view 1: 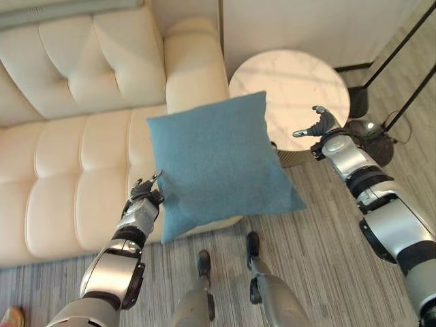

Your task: Pick up all the scattered cushions and arrange them neatly on the sofa.

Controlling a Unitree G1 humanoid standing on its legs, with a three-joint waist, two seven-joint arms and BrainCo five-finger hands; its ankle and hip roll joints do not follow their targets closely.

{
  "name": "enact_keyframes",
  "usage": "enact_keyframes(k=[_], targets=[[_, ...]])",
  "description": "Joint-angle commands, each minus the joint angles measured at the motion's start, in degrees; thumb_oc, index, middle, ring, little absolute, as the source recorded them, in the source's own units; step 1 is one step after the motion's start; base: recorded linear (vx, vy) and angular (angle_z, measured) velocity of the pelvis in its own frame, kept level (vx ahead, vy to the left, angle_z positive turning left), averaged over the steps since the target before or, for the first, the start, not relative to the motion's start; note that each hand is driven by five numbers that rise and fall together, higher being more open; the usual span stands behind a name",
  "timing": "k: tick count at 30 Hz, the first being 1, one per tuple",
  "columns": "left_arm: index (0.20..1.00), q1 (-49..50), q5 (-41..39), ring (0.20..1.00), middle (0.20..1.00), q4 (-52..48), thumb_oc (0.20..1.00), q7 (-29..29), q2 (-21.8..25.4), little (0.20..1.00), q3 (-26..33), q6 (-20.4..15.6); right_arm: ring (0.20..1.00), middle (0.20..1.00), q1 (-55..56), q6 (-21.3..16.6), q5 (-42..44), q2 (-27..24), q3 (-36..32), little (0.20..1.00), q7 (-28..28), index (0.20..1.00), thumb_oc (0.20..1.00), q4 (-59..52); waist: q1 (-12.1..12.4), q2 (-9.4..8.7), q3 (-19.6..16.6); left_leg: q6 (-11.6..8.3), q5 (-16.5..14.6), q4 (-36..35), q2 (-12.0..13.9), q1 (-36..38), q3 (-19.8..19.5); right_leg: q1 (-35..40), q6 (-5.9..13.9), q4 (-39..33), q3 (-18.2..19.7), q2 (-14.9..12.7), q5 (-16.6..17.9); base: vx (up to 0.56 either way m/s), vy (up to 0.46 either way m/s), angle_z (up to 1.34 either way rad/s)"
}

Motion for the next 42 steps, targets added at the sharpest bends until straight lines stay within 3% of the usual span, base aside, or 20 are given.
enact_keyframes(k=[1, 4, 6, 7, 8, 9, 10, 11, 13, 14, 15, 16, 20, 27, 42], targets=[[1.0, -5.3, -1.4, 1.0, 1.0, 2.1, 1.0, 1.6, -0.6, 1.0, -3.4, -1.6, 1.0, 1.0, -0.1, -1.4, 4.9, 2.0, -0.1, 1.0, -4.6, 1.0, 1.0, 2.3, -0.6, -0.89, -0.5, -1.08, -0.8, 0.7, -0.6, -2.0, 0.1, -1.3, 4.16, 9.5, 2.1, -1.2, -14.7, -0.02, -0.001, 0.12], [1.0, -6.1, -2.3, 1.0, 1.0, -1.3, 1.0, 2.3, -3.4, 1.0, -4.5, -2.2, 1.0, 1.0, 3.6, -2.8, 8.4, 6.2, -2.0, 1.0, -6.9, 1.0, 1.0, -5.5, -0.8, -1.08, 1.3, -1.01, -1.1, 2.4, -0.8, -4.0, -0.2, -3.0, 4.03, 10.8, 1.9, -1.3, -15.0, -0.01, -0.001, 0.14], [1.0, -4.6, -1.5, 1.0, 1.0, -9.8, 1.0, 2.8, -5.0, 1.0, -6.6, -3.0, 1.0, 1.0, 7.3, -4.2, 10.4, 8.2, -2.3, 1.0, -8.0, 1.0, 1.0, -15.1, -1.1, -1.3, 2.0, -0.92, -1.3, 3.0, -0.8, -4.5, -0.3, -3.4, 4.02, 10.9, 1.7, -1.3, -15.0, 0.0, 0.002, 0.03], [0.809, -3.0, -1.5, 0.809, 0.809, -14.1, 0.809, 2.6, -5.9, 0.809, -7.7, -3.2, 1.0, 1.0, 9.6, -4.5, 10.6, 8.9, -1.9, 1.0, -8.0, 1.0, 1.0, -20.2, -1.3, -1.43, 2.2, -0.86, -1.3, 3.0, -0.8, -4.5, -0.3, -3.3, 3.96, 10.7, 1.9, -1.3, -15.0, 0.04, 0.025, 0.0], [0.558, -0.2, -2.1, 0.558, 0.558, -22.3, 0.558, 2.5, -7.3, 0.558, -9.9, -3.6, 1.0, 1.0, 14.7, -6.0, 13.0, 10.0, -2.0, 1.0, -7.4, 1.0, 1.0, -28.5, -1.5, -1.48, 2.7, -0.86, -1.4, 2.7, -0.9, -4.0, -0.4, -2.8, 3.99, 10.3, 1.8, -1.3, -15.1, 0.0, 0.0, 0.0], [0.558, 0.0, -2.1, 0.558, 0.558, -22.5, 0.558, 2.6, -7.3, 0.558, -9.9, -3.6, 1.0, 1.0, 14.9, -5.9, 12.9, 10.0, -2.0, 1.0, -7.4, 1.0, 1.0, -28.7, -1.5, -1.47, 2.6, -0.86, -1.4, 2.6, -0.9, -4.0, -0.4, -2.7, 3.99, 10.3, 1.8, -1.3, -15.0, 0.03, 0.022, 0.01], [0.341, 1.7, -2.8, 0.341, 0.341, -26.0, 0.341, 2.4, -8.0, 0.341, -10.9, -3.7, 1.0, 1.0, 17.0, -5.9, 13.1, 10.1, -1.8, 1.0, -6.7, 1.0, 1.0, -32.1, -1.5, -1.68, 2.7, -0.8, -1.6, 2.3, -0.8, -3.5, -0.3, -2.4, 4.05, 10.0, 1.8, -1.3, -15.1, 0.03, 0.032, 0.03], [0.2, 4.8, -4.4, 0.2, 0.2, -32.7, 0.2, 1.9, -9.3, 0.2, -12.4, -4.0, 1.0, 1.0, 21.2, -6.8, 14.2, 9.9, -1.4, 1.0, -5.0, 1.0, 1.0, -39.2, -1.6, -1.83, 2.8, -0.78, -1.8, 1.6, -0.8, -2.4, -0.1, -1.5, 4.07, 9.7, 1.9, -1.4, -15.2, 0.03, 0.032, 0.02], [0.2, 6.3, -4.9, 0.2, 0.2, -34.8, 0.2, 1.8, -9.7, 0.2, -12.6, -3.9, 1.0, 1.0, 23.4, -6.9, 13.9, 9.7, -1.2, 1.0, -4.6, 1.0, 1.0, -41.7, -1.6, -1.93, 2.8, -0.77, -1.9, 1.2, -0.8, -1.7, 0.1, -1.0, 4.16, 9.4, 1.8, -1.4, -15.3, 0.02, 0.028, 0.04], [0.2, 7.9, -5.8, 0.2, 0.2, -36.8, 0.2, 1.9, -10.3, 0.2, -12.9, -4.1, 0.928, 0.928, 25.4, -7.0, 13.6, 9.5, -1.7, 0.928, -4.4, 0.928, 0.928, -43.8, -1.6, -1.92, 2.7, -0.84, -1.9, 0.7, -0.7, -0.8, 0.3, -0.5, 4.15, 9.2, 1.9, -1.5, -15.3, 0.02, 0.035, 0.03], [0.2, 9.2, -7.0, 0.2, 0.2, -39.1, 0.2, 2.0, -10.8, 0.2, -12.9, -4.5, 0.451, 0.451, 27.1, -6.7, 13.2, 9.2, -2.0, 0.451, -3.8, 0.451, 0.451, -46.0, -1.6, -1.91, 2.6, -0.91, -1.8, 0.2, -0.6, -0.1, 0.4, 0.1, 4.2, 8.9, 1.8, -1.5, -15.2, 0.01, 0.034, 0.0], [0.2, 10.8, -7.4, 0.2, 0.2, -40.9, 0.2, 2.0, -11.4, 0.2, -13.1, -4.3, 0.2, 0.2, 29.0, -6.4, 12.0, 8.5, -2.4, 0.2, -3.3, 0.2, 0.2, -48.5, -1.7, -1.93, 2.4, -0.99, -2.0, 0.1, -0.5, 0.4, 0.5, 0.9, 4.24, 8.2, 1.8, -1.6, -15.0, 0.0, 0.0, 0.0], [0.2, 17.4, -11.1, 0.2, 0.2, -46.6, 0.2, 1.4, -12.7, 0.2, -12.5, -4.1, 0.2, 0.2, 33.7, -4.9, 6.5, 6.5, -5.1, 0.2, -2.3, 0.2, 0.2, -53.7, -1.6, -2.24, 1.5, -1.05, -3.0, 0.1, -0.3, 2.0, 1.2, 2.9, 4.68, 6.2, 1.6, -1.9, -14.3, -0.01, 0.008, -0.02], [0.2, 22.8, -11.9, 0.2, 0.2, -51.0, 0.2, 1.2, -13.2, 0.2, -12.4, -3.7, 0.2, 0.2, 35.9, -3.5, 4.1, 7.9, -5.6, 0.2, -2.2, 0.2, 0.2, -52.9, -1.0, -2.14, 1.1, -0.78, -3.5, 0.1, -0.4, 3.5, 1.6, 4.2, 4.91, 5.6, 1.8, -2.1, -13.9, -0.03, 0.01, -0.03], [0.2, 35.9, 1.8, 0.2, 0.2, -62.5, 0.2, -0.3, -9.3, 0.2, -7.2, -1.3, 0.2, 0.2, 46.1, -4.8, 5.1, 10.1, -6.3, 0.2, 1.5, 0.2, 0.2, -55.2, 1.3, -1.51, -3.1, 0.08, -4.9, 0.1, -1.1, 7.2, 1.6, 9.2, 6.03, 3.4, 1.2, -3.0, -13.3, 0.0, 0.028, -0.01]])
